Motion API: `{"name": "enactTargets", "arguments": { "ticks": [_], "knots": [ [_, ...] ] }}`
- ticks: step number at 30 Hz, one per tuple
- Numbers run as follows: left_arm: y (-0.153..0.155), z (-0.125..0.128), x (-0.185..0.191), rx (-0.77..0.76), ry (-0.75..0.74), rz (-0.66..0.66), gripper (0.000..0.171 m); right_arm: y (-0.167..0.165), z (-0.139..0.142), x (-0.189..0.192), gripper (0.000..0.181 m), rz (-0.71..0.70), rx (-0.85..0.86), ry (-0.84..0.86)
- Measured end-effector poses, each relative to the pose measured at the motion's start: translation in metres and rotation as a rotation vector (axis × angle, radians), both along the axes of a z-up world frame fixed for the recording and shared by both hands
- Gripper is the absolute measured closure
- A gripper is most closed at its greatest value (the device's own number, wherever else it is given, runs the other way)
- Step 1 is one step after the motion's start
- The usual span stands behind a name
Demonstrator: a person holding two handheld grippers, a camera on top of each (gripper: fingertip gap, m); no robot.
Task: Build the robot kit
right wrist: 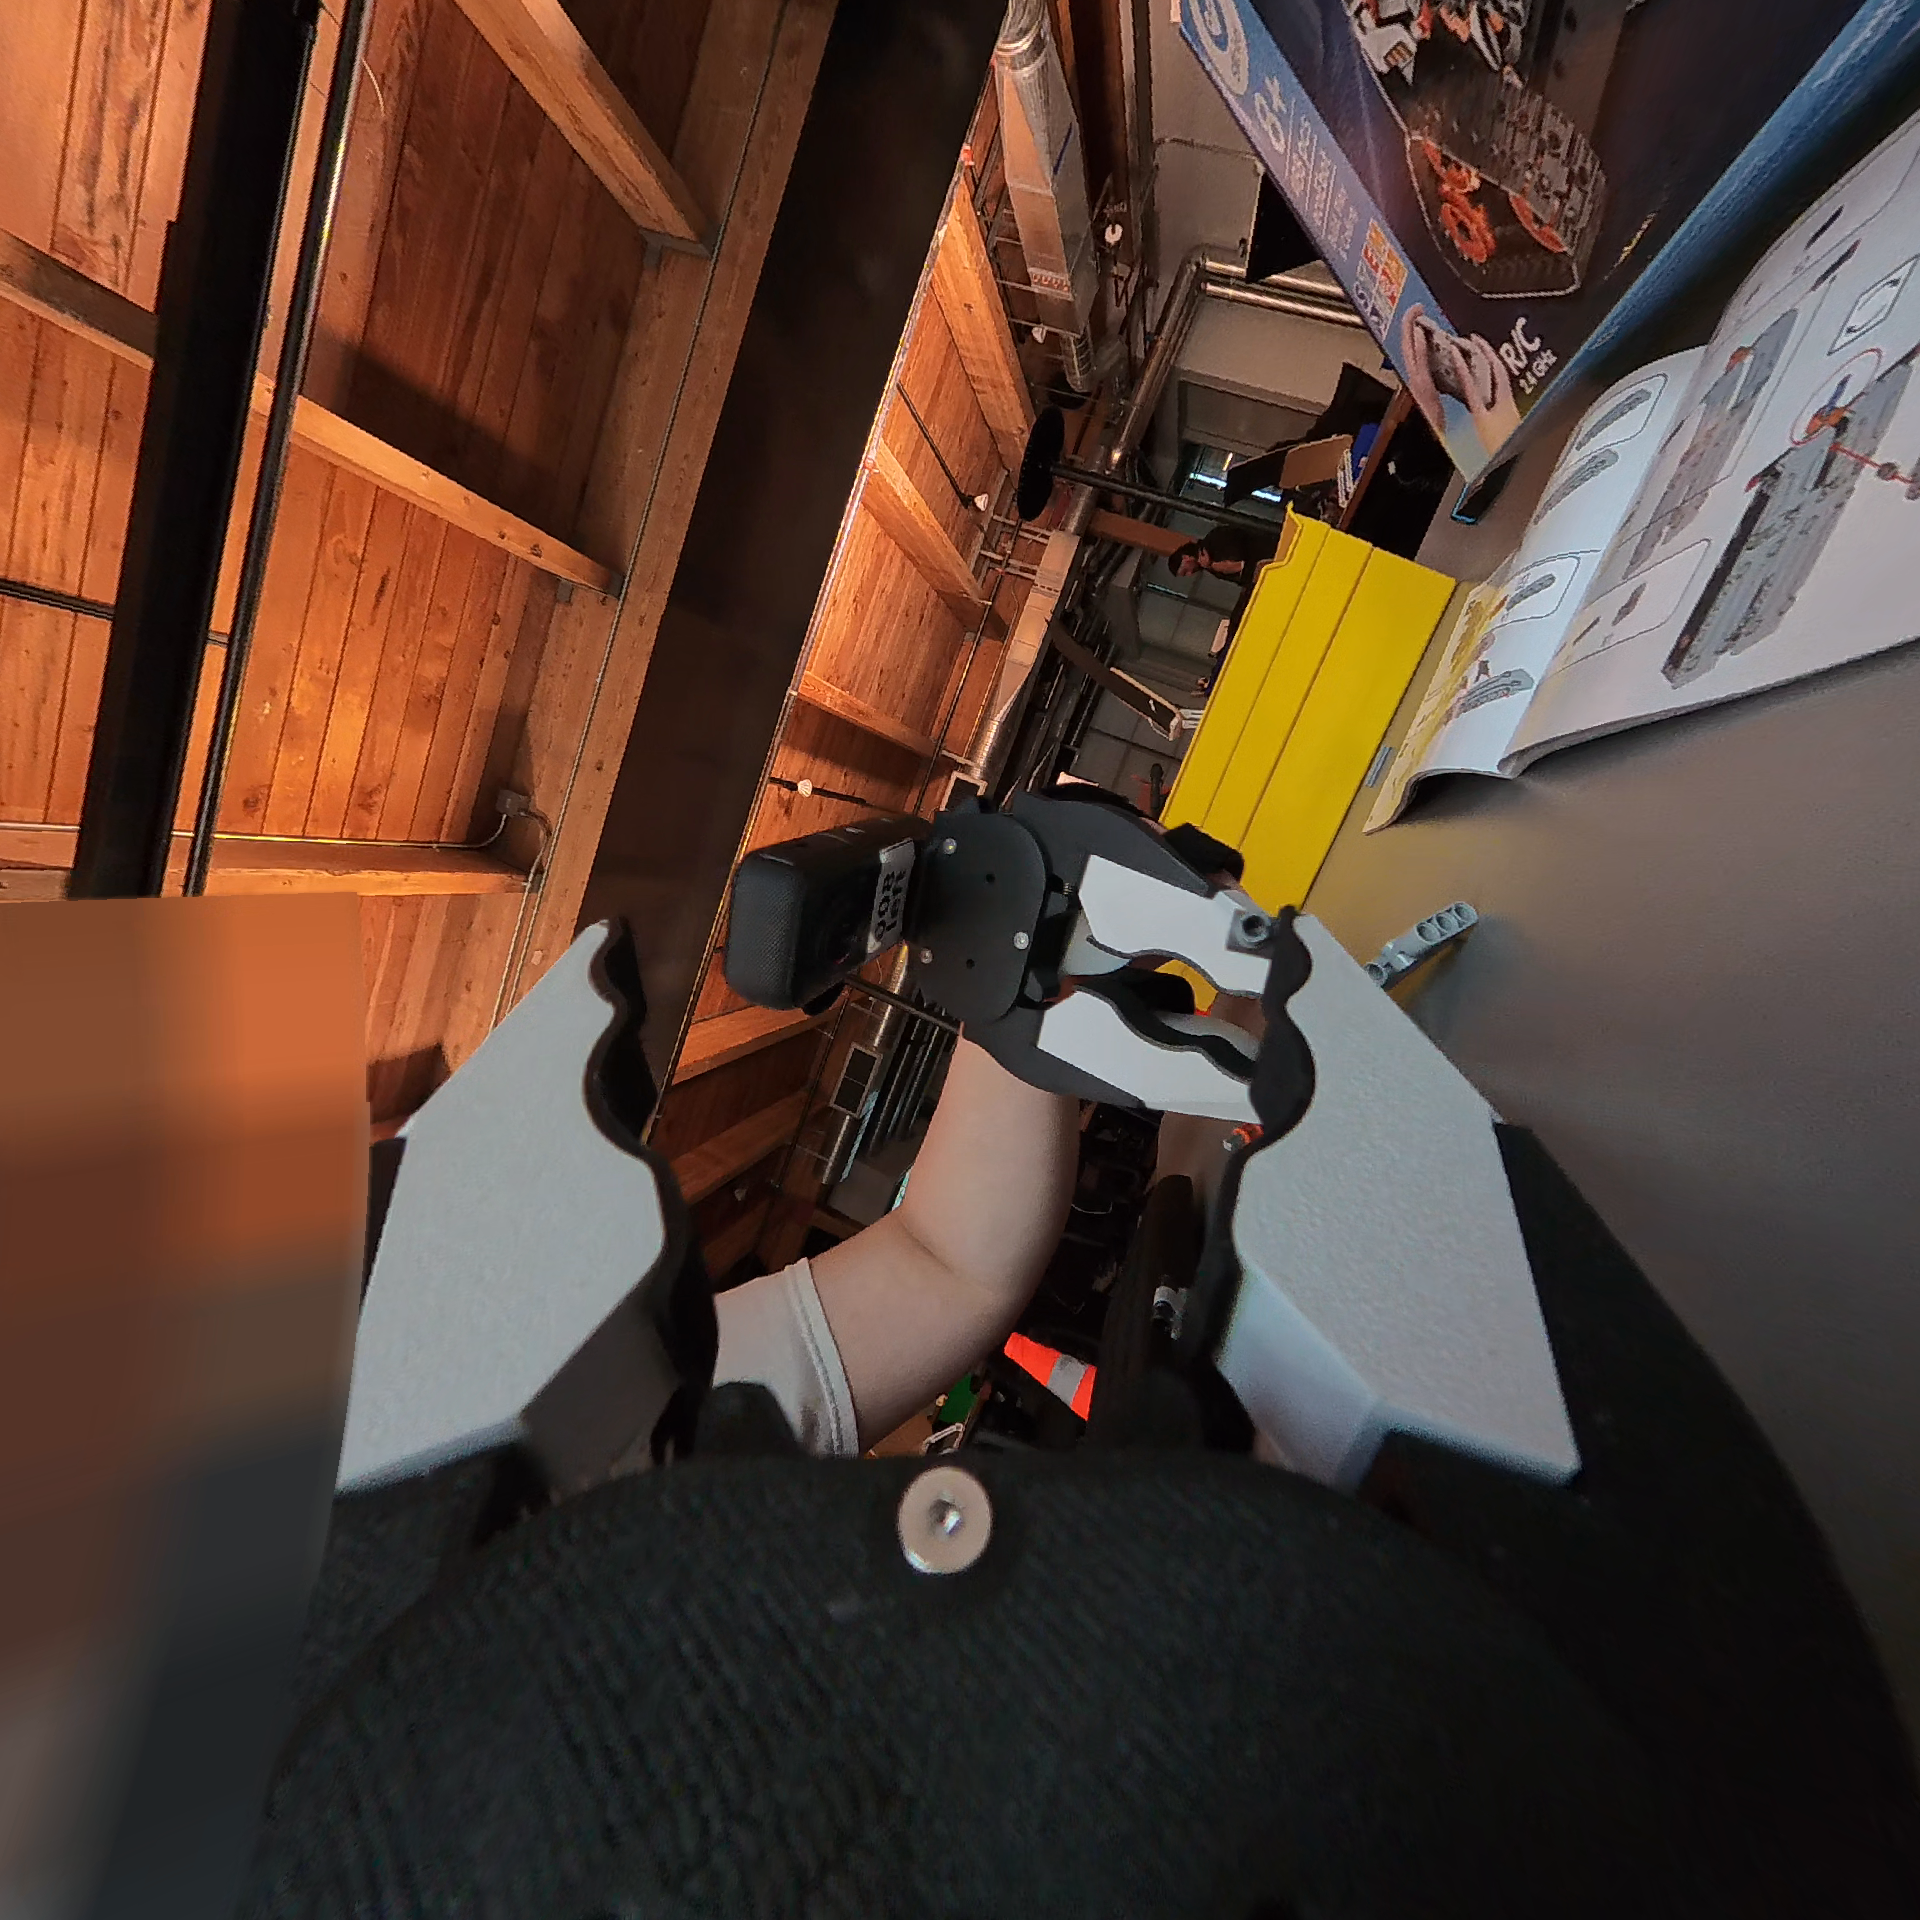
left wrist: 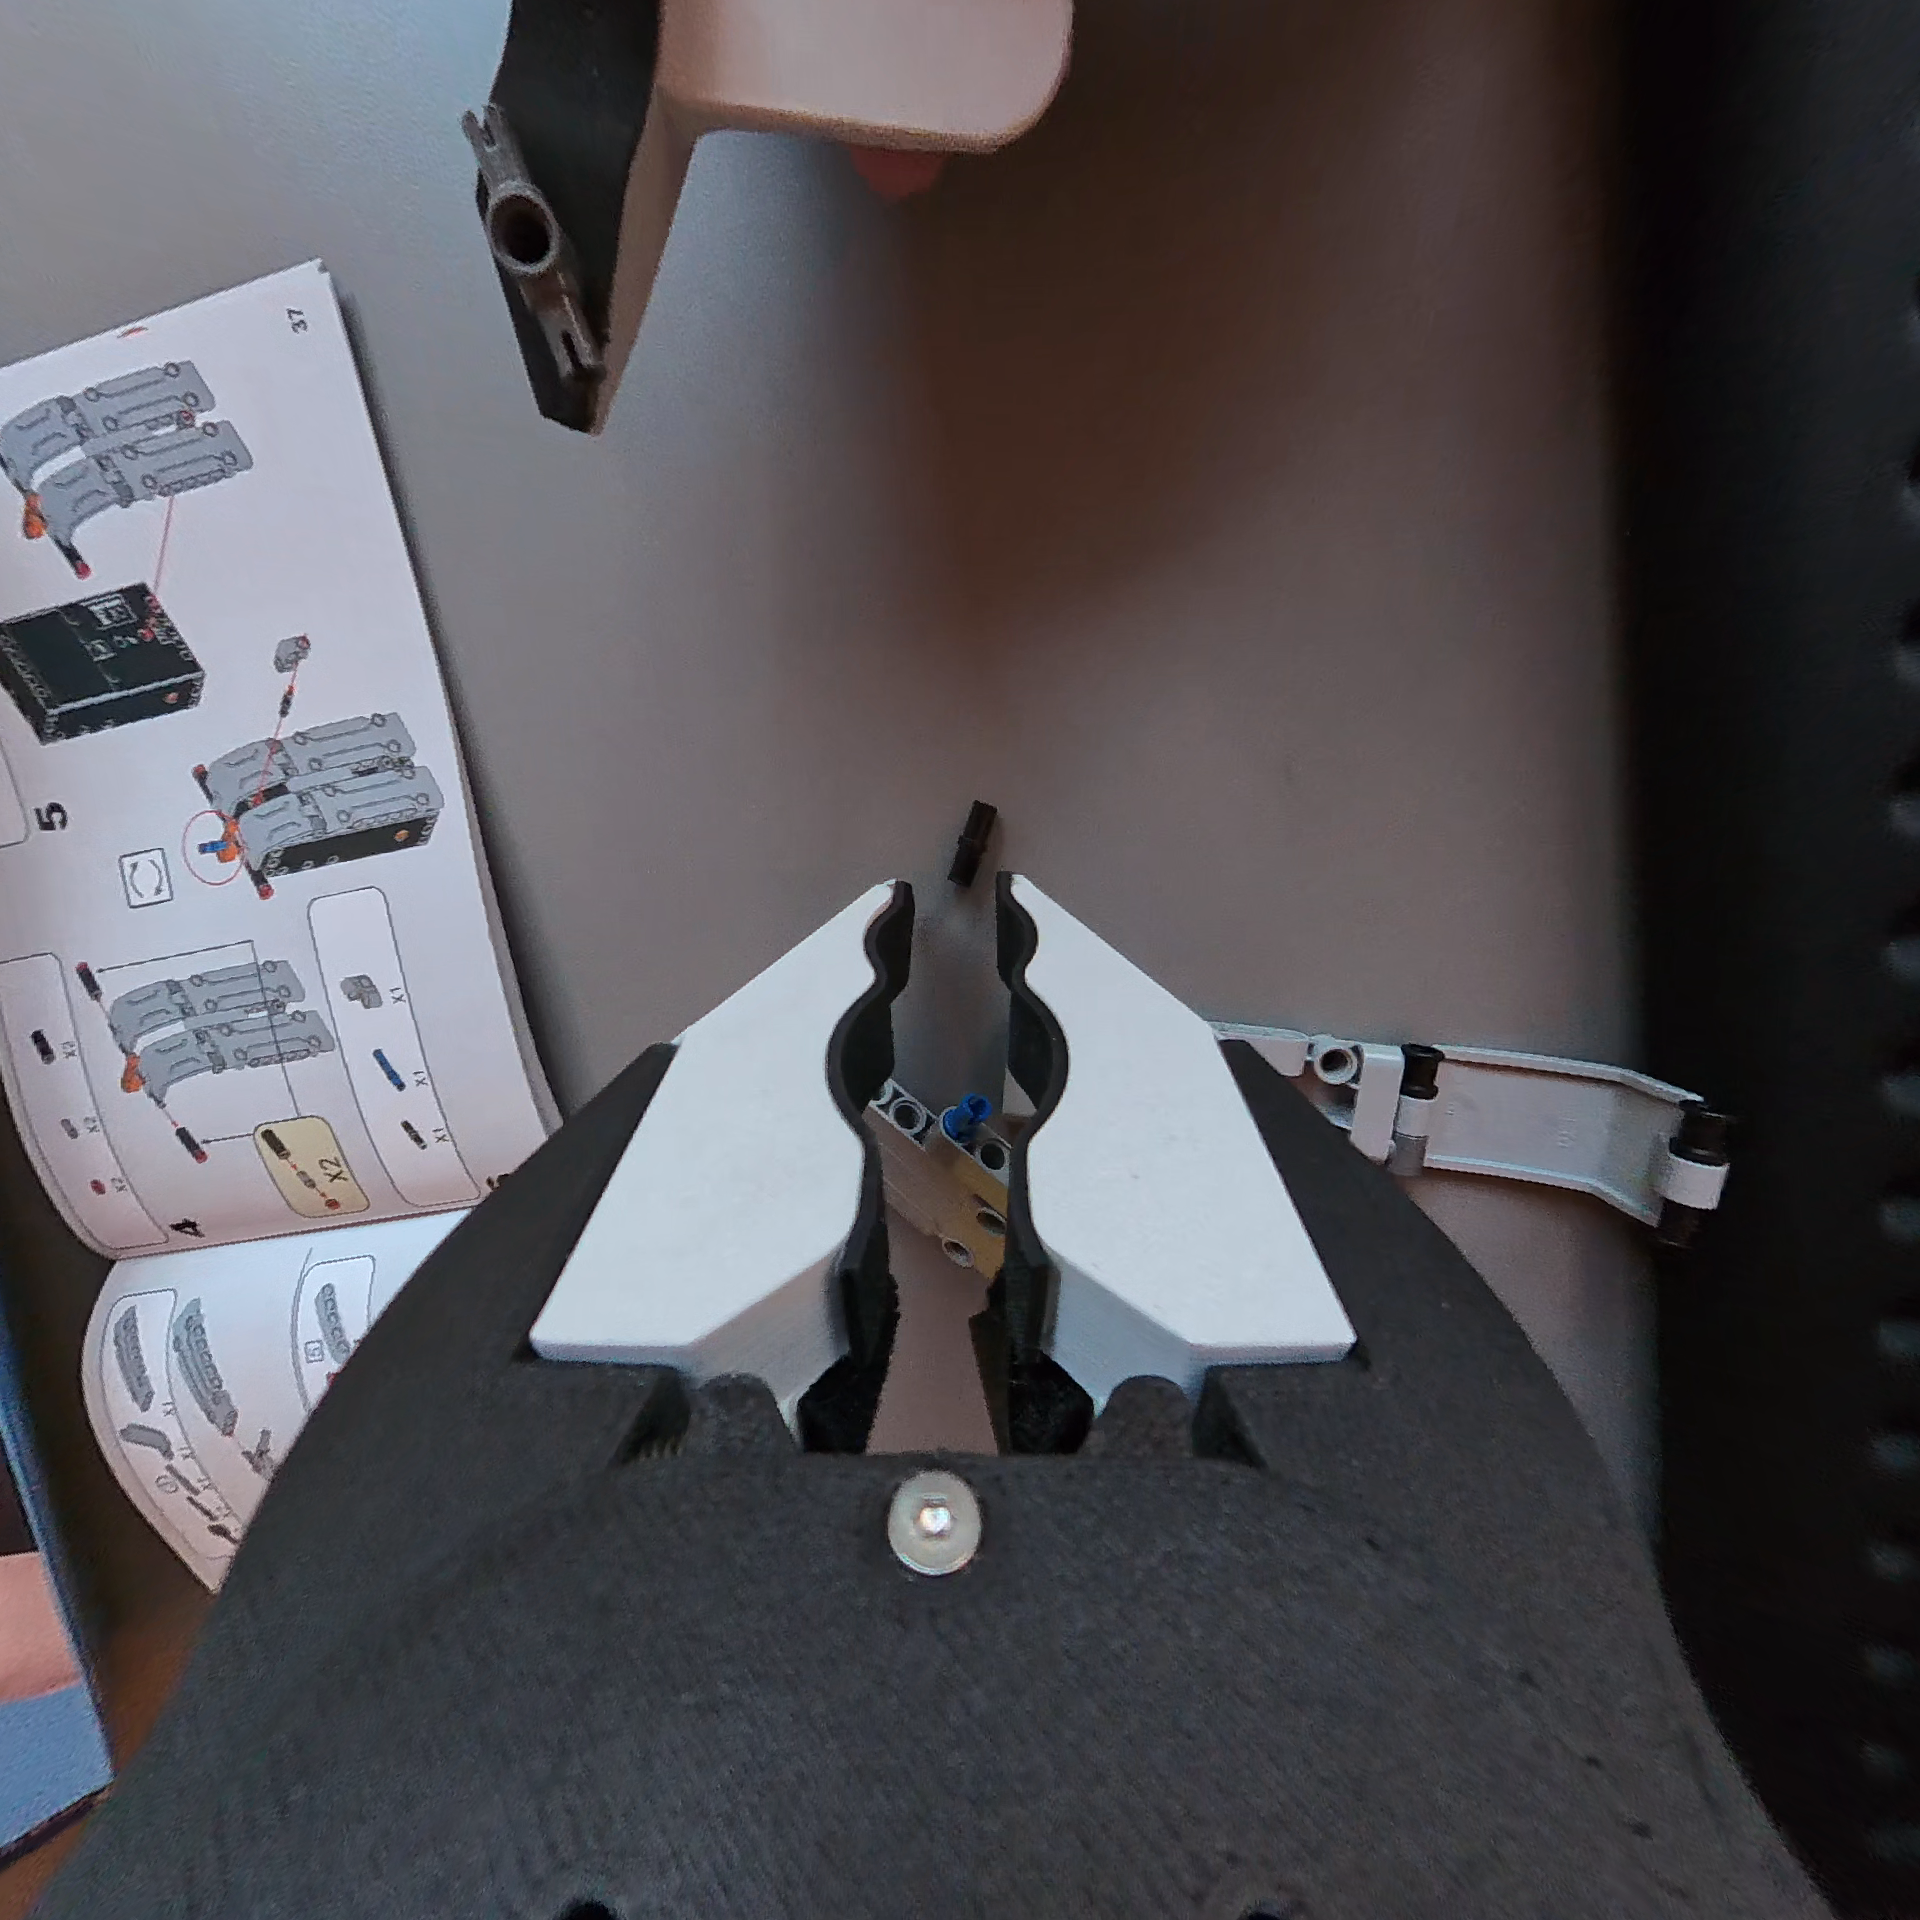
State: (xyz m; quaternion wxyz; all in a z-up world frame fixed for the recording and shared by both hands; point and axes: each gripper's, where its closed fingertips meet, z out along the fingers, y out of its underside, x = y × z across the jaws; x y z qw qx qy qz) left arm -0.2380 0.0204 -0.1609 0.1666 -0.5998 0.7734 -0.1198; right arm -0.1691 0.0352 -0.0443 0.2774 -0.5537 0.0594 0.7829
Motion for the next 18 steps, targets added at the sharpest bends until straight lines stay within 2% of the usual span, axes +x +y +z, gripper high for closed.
{"name": "enactTargets", "arguments": {
  "ticks": [13,18],
  "knots": [
    [-0.004,-0.004,0.003,-0.010,-0.027,-0.023,0.169,-0.001,-0.005,-0.004,0.068,0.024,-0.009,-0.015],
    [0.000,0.006,0.000,0.004,-0.023,0.033,0.169,-0.003,-0.013,-0.008,0.074,0.033,-0.004,-0.077]
  ]
}}
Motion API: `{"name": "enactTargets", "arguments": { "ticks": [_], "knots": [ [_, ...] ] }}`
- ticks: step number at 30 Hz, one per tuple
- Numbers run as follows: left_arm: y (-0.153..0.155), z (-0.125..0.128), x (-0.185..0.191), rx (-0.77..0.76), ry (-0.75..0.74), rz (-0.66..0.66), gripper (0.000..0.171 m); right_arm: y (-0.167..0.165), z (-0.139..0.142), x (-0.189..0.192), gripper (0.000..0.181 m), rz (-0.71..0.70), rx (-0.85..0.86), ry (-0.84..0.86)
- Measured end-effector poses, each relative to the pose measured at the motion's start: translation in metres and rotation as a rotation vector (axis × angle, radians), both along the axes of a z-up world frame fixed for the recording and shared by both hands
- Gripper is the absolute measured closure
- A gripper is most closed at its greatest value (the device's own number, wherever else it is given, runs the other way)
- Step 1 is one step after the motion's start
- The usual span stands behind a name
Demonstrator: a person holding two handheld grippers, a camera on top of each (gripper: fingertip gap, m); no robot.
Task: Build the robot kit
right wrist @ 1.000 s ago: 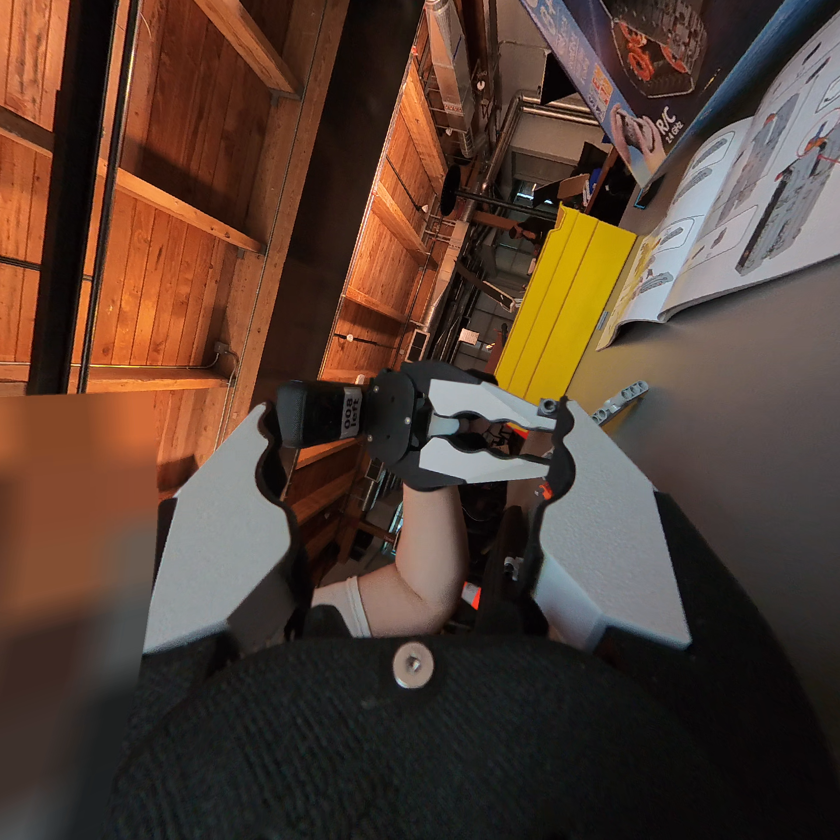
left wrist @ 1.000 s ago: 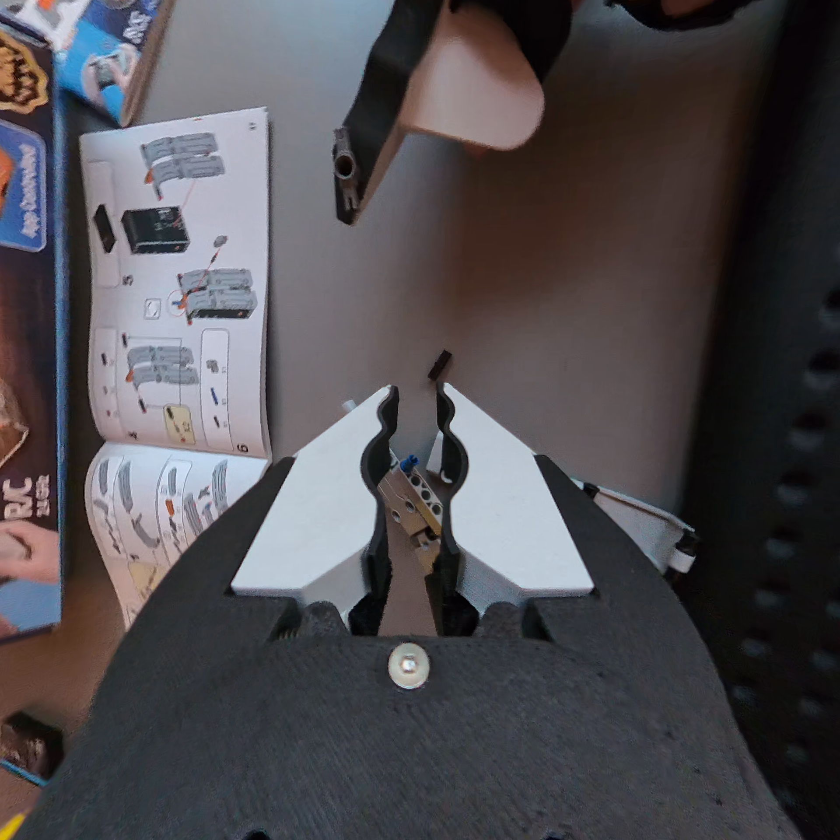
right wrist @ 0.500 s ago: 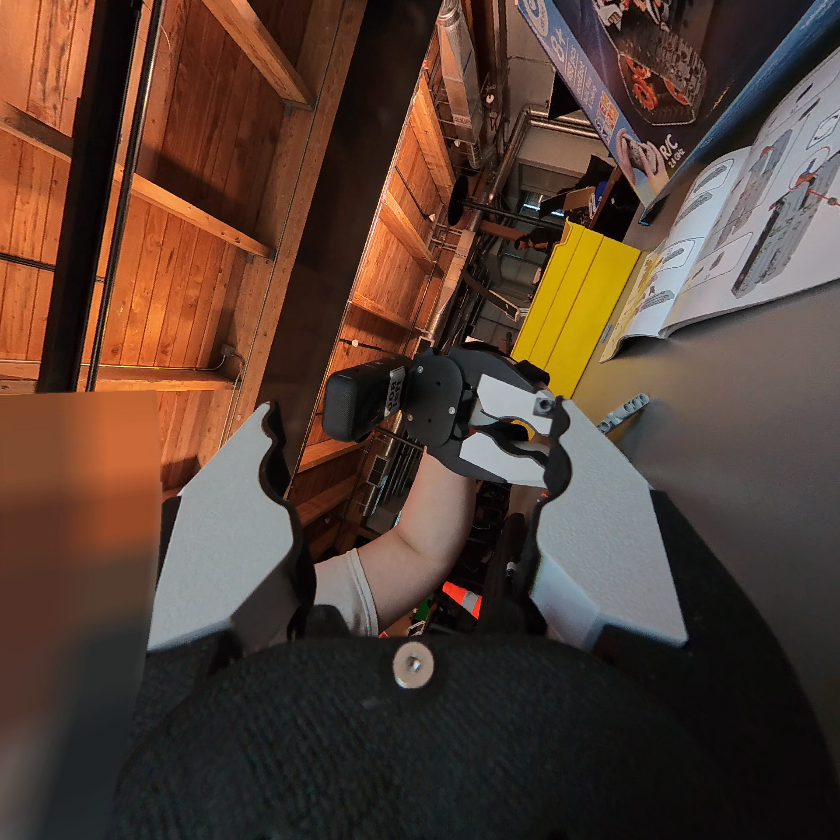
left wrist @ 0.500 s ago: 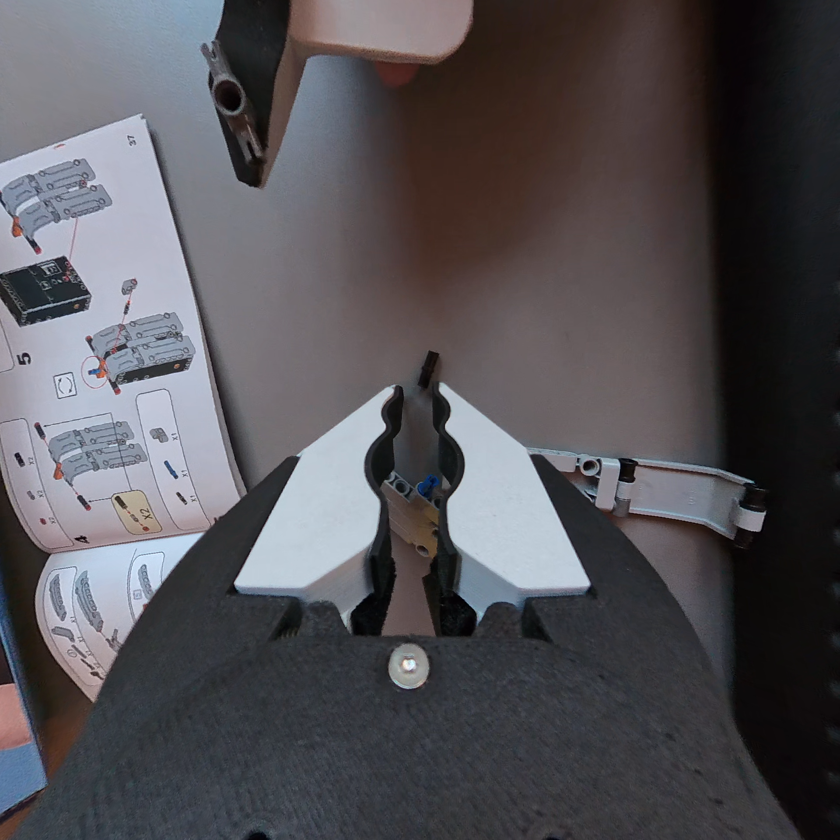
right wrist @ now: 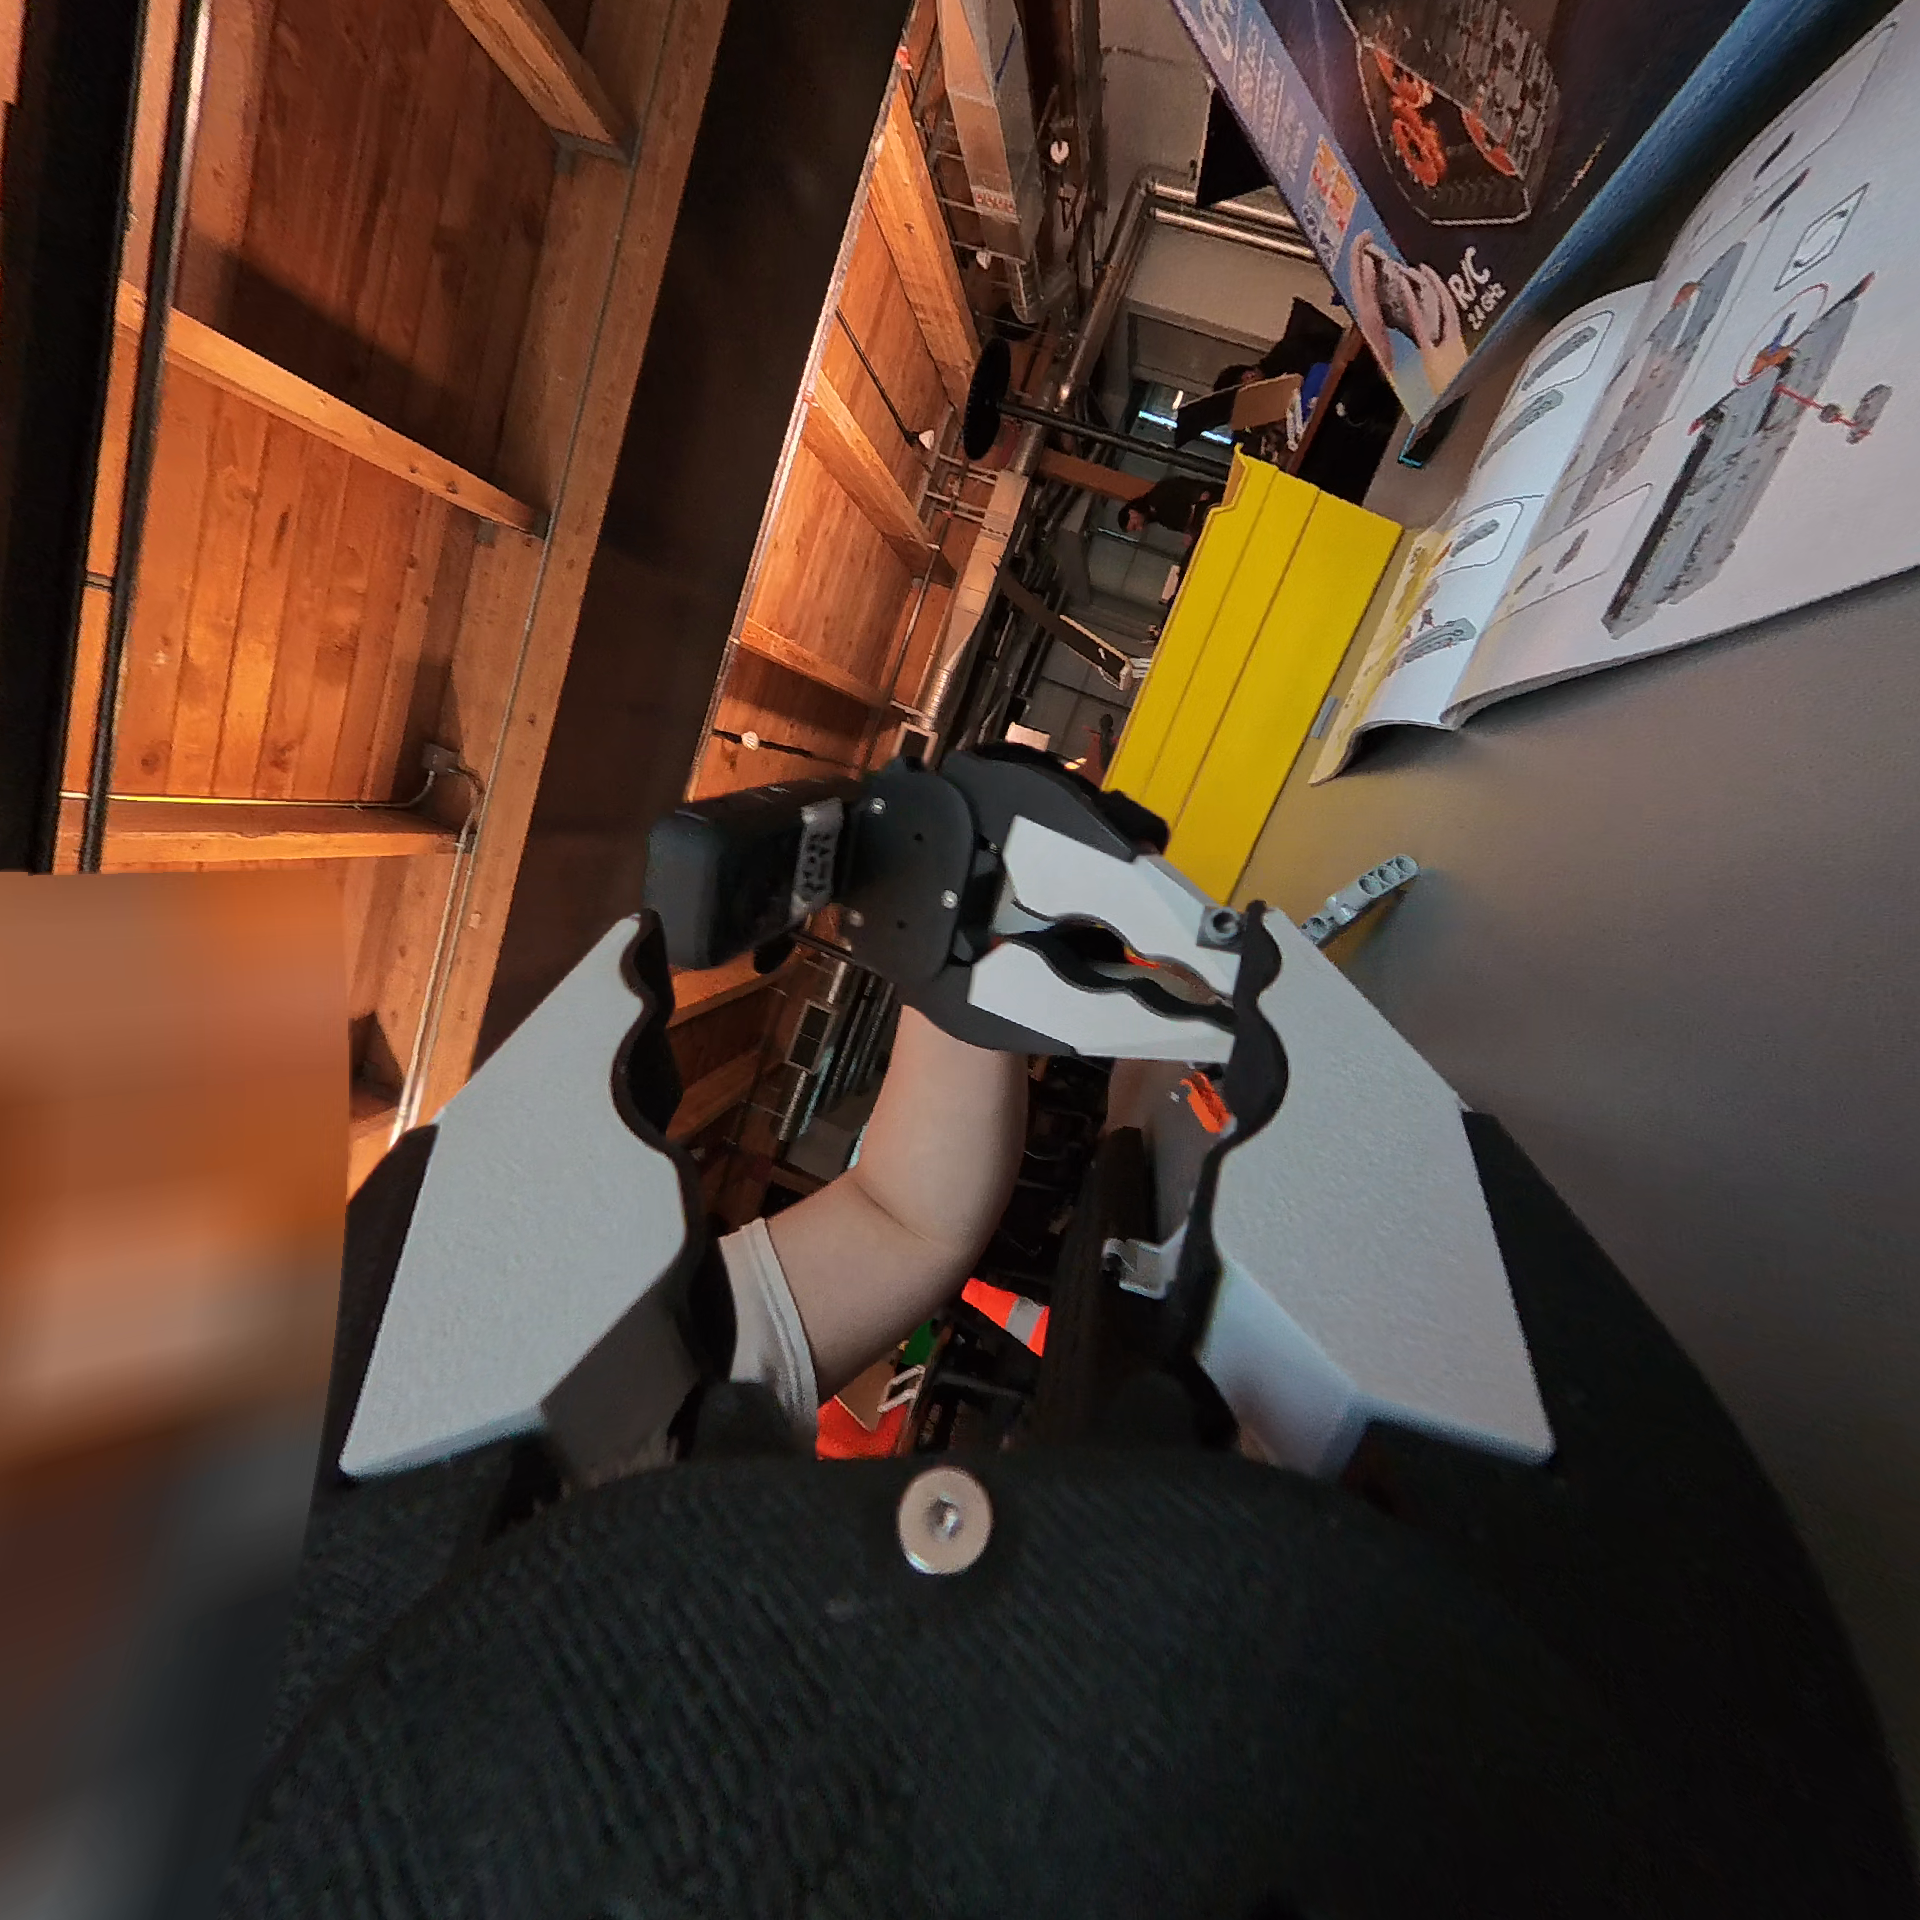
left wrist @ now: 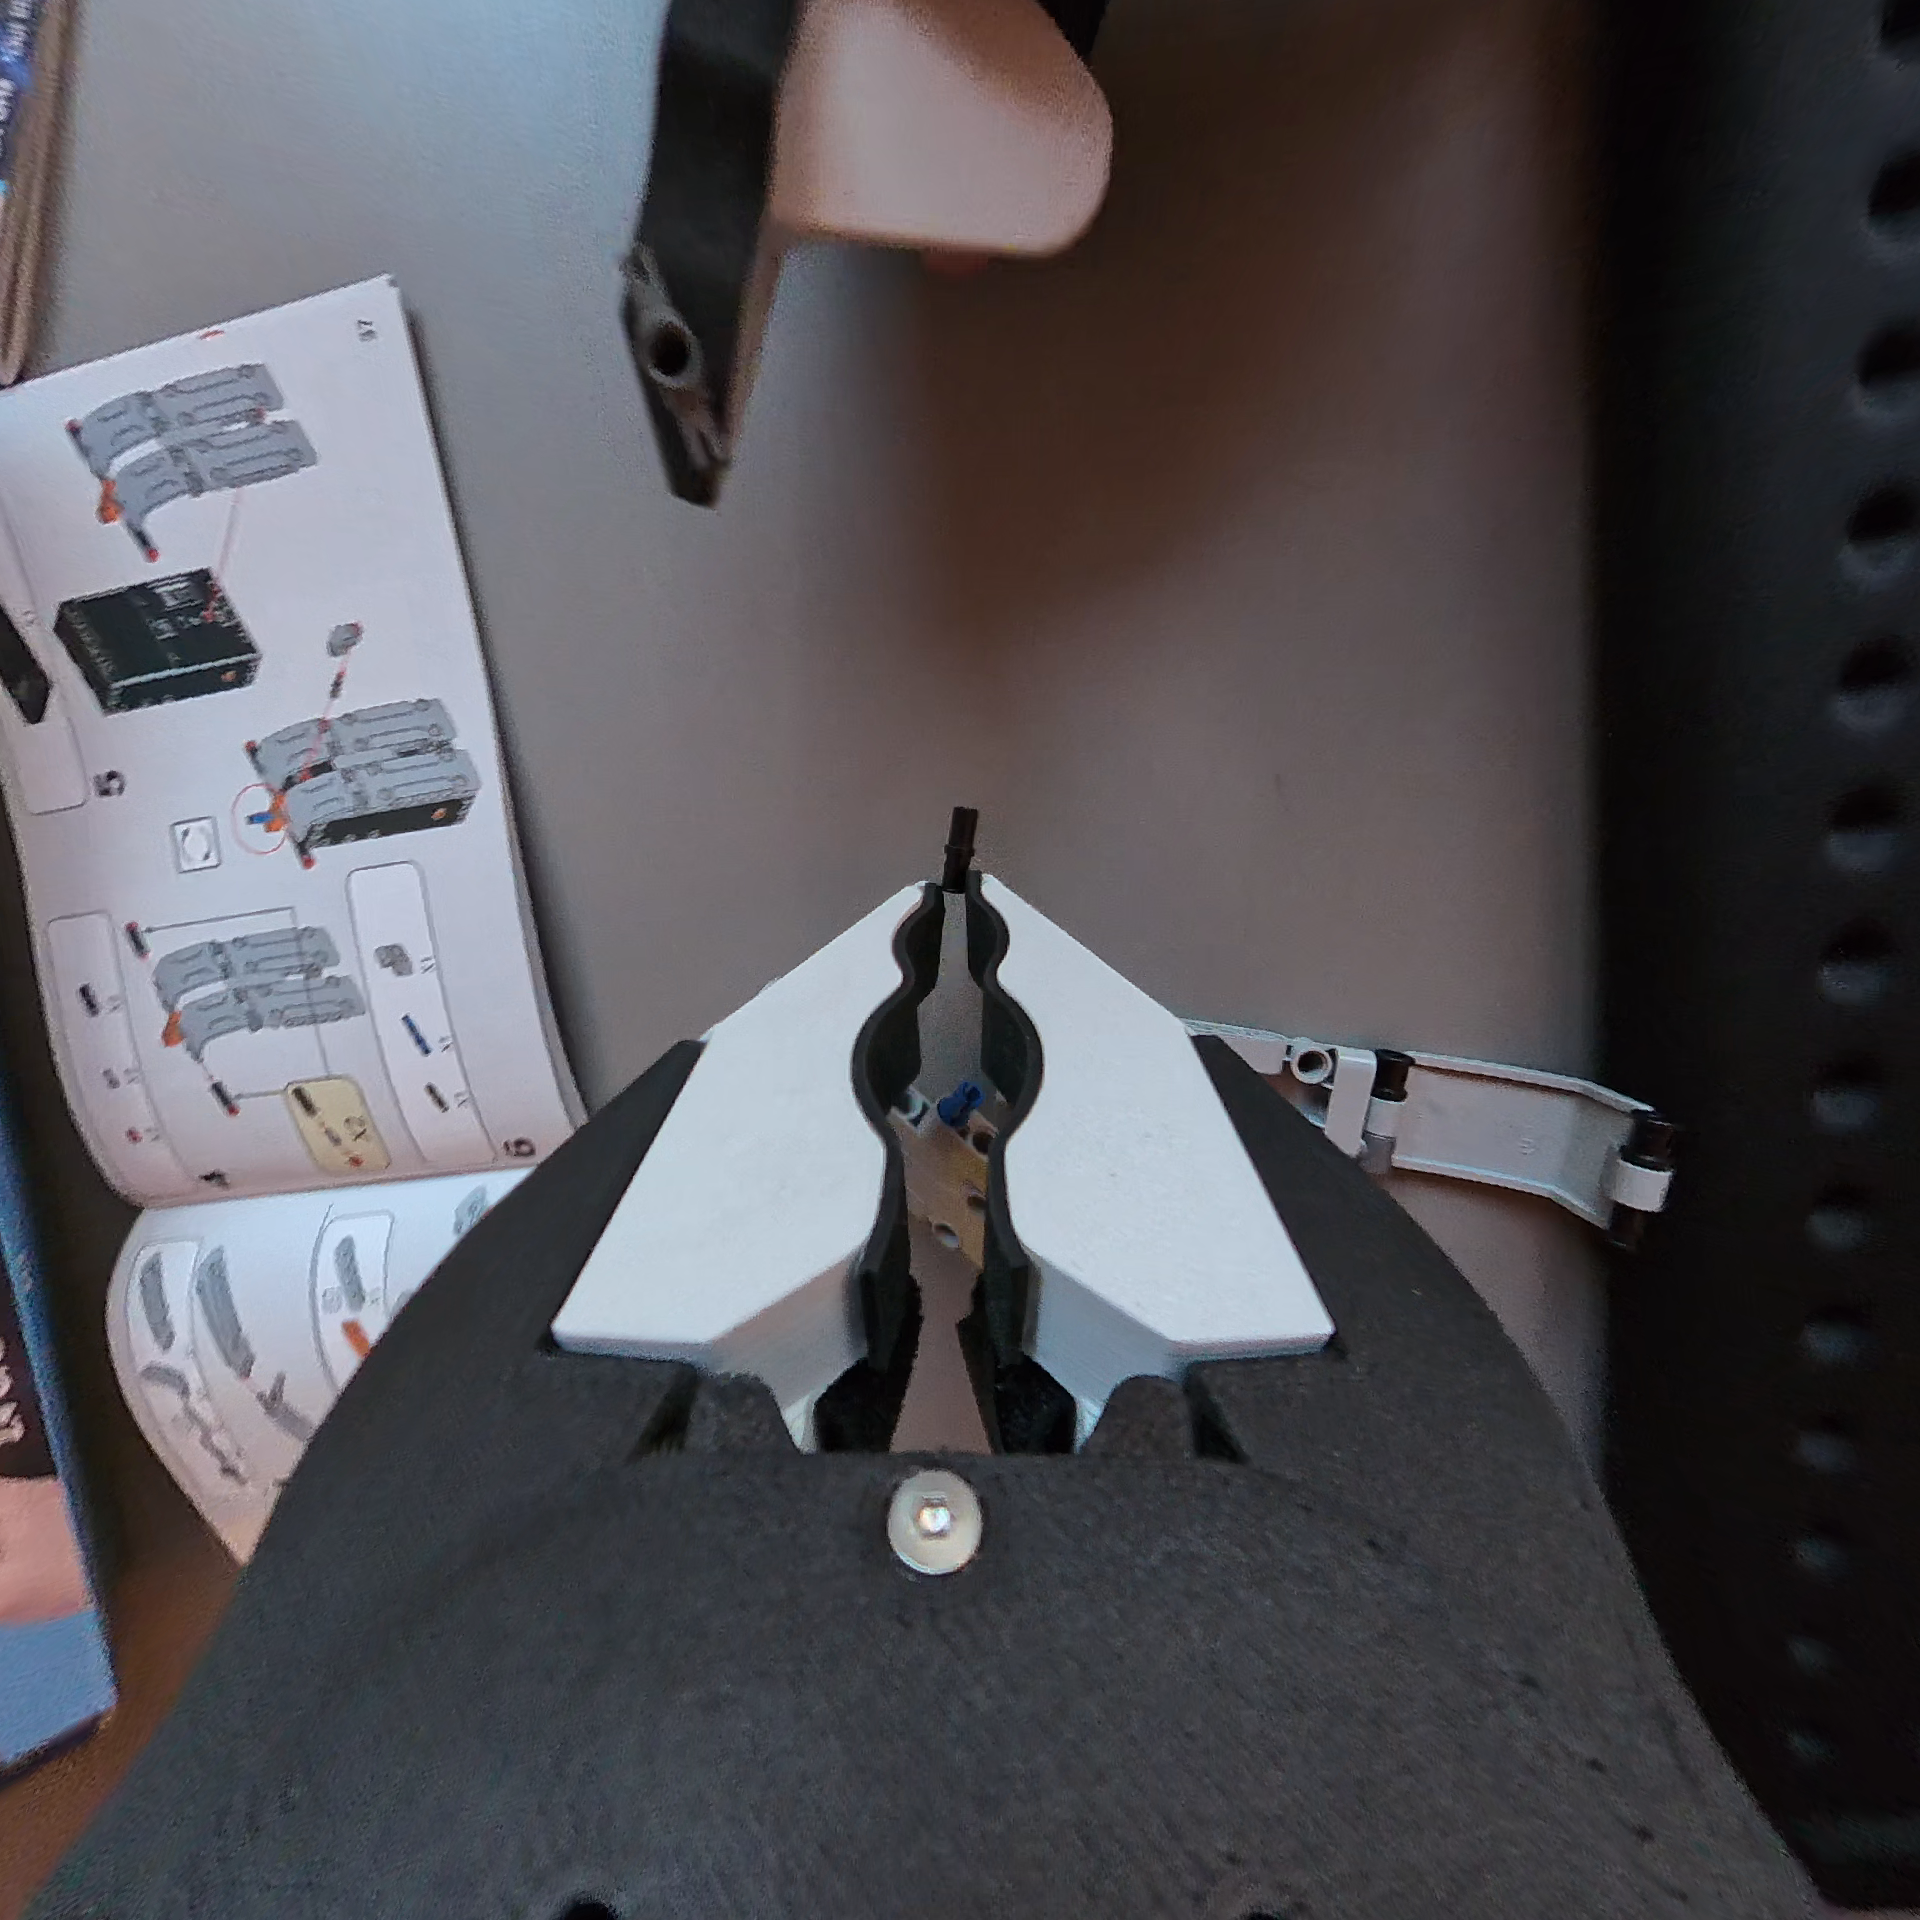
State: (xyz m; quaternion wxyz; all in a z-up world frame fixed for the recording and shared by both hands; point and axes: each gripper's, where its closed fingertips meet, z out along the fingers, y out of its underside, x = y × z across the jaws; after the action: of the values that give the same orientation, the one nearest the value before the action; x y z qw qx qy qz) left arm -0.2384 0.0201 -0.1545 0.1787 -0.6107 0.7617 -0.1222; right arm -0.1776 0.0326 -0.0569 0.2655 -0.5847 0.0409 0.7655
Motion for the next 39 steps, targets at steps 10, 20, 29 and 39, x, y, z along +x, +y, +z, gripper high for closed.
{"name": "enactTargets", "arguments": {
  "ticks": [10,20,29,39],
  "knots": [
    [-0.016,0.076,0.012,-0.250,0.149,0.236,0.170,-0.015,0.000,-0.019,0.069,0.082,0.057,-0.056],
    [-0.030,0.121,0.045,-1.014,-0.016,0.617,0.170,-0.019,0.031,-0.012,0.061,-0.010,0.241,-0.038],
    [-0.045,0.130,0.057,-1.594,-0.421,0.843,0.170,-0.032,0.053,-0.013,0.060,-0.147,0.532,-0.153],
    [-0.043,0.131,0.040,-1.887,-0.610,1.015,0.170,-0.027,0.010,-0.028,0.077,0.047,0.141,-0.028]
  ]
}}
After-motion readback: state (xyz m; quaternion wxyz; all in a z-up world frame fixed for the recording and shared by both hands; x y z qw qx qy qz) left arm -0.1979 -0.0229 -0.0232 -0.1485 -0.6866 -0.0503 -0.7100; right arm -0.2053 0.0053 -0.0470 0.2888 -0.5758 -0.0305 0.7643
